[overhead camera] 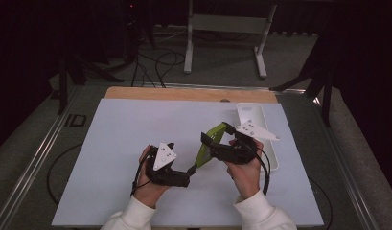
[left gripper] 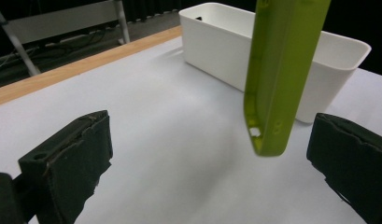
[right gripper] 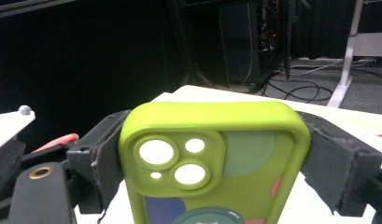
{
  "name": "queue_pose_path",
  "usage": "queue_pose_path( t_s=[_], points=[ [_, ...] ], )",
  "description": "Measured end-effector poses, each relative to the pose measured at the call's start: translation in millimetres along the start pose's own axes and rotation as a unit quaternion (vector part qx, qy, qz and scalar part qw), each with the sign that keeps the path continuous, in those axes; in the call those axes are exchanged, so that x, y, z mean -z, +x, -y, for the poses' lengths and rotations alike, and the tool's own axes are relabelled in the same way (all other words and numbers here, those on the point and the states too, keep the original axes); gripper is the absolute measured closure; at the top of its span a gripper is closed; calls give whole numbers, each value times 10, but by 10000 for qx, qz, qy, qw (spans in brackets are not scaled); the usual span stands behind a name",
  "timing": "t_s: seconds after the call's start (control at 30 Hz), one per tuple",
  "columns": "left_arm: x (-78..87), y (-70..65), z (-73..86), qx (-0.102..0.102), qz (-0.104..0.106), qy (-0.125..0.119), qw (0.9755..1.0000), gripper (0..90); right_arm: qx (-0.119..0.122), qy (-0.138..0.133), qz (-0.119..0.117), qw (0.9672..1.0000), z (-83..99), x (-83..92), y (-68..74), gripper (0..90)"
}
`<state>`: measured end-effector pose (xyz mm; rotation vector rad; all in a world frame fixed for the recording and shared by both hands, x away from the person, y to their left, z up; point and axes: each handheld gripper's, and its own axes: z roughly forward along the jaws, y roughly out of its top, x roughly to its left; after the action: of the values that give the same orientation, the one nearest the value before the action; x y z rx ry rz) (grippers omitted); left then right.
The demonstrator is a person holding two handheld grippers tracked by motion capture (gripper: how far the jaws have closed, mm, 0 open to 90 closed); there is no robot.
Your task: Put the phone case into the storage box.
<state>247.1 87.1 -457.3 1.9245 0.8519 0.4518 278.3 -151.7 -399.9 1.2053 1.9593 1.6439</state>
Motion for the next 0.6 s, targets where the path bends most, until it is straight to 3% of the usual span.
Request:
queue_pose_path(
  t_s=[0.6],
  points=[
    [231, 221, 93, 20, -250, 36, 9997, 11, 80, 46, 156, 9998, -82, -13, -74, 156]
  ],
)
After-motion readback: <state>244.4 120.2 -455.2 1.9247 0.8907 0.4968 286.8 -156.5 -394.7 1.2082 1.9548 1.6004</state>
